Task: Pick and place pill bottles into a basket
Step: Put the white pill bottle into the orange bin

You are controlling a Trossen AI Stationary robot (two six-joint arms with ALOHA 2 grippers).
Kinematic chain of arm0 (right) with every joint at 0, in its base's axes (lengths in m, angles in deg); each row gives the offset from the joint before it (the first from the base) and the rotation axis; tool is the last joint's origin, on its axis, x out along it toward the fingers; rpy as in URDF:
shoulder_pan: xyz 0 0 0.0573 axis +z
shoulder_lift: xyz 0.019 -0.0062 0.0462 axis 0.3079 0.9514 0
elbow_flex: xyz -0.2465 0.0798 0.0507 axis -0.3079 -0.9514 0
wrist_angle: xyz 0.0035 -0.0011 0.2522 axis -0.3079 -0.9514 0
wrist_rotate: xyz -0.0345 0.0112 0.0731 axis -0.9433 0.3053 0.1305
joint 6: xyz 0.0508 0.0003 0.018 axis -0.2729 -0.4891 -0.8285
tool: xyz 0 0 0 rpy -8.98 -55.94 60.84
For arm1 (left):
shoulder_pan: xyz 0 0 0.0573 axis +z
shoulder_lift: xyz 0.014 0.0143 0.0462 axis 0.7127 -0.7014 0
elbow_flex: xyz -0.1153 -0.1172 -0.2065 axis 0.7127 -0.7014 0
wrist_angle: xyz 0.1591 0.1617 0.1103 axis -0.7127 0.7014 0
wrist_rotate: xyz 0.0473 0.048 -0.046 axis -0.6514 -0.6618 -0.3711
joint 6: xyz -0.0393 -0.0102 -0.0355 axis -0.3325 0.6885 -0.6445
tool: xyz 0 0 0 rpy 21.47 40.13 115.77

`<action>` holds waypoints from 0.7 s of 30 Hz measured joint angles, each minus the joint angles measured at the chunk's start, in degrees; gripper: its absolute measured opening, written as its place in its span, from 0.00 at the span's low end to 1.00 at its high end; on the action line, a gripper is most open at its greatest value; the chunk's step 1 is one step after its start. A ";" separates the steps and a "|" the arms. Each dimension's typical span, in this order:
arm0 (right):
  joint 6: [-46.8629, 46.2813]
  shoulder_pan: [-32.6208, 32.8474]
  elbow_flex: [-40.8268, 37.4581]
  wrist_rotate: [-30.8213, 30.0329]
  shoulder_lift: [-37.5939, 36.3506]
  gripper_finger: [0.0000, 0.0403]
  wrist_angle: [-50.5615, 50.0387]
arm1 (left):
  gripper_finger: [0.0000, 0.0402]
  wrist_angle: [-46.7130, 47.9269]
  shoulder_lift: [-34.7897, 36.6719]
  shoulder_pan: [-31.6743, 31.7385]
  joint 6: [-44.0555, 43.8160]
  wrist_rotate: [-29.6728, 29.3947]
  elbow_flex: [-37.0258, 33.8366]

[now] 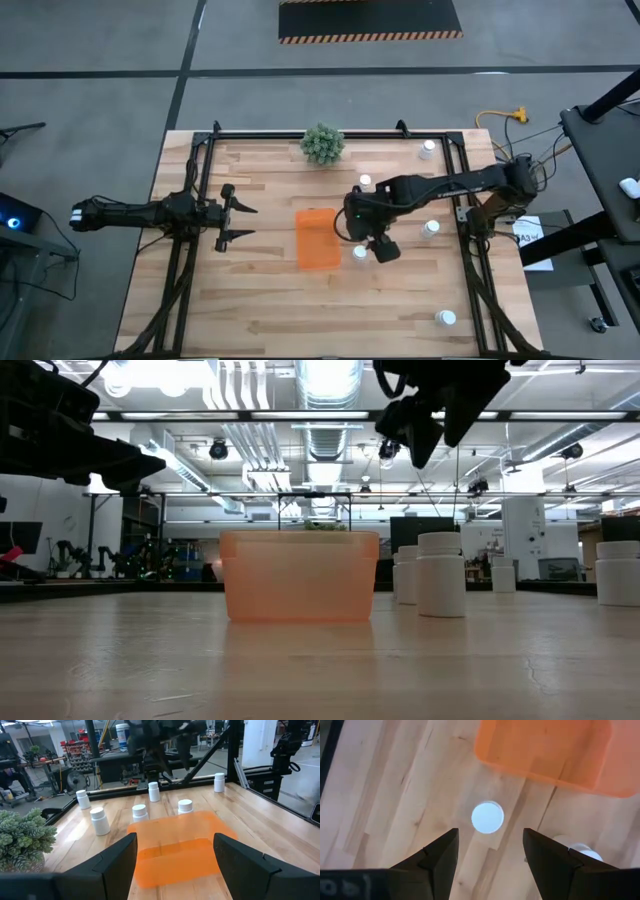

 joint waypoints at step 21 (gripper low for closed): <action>-0.61 1.44 -10.09 0.02 1.22 0.52 13.82 | 0.61 -0.01 0.09 0.02 0.00 0.00 0.00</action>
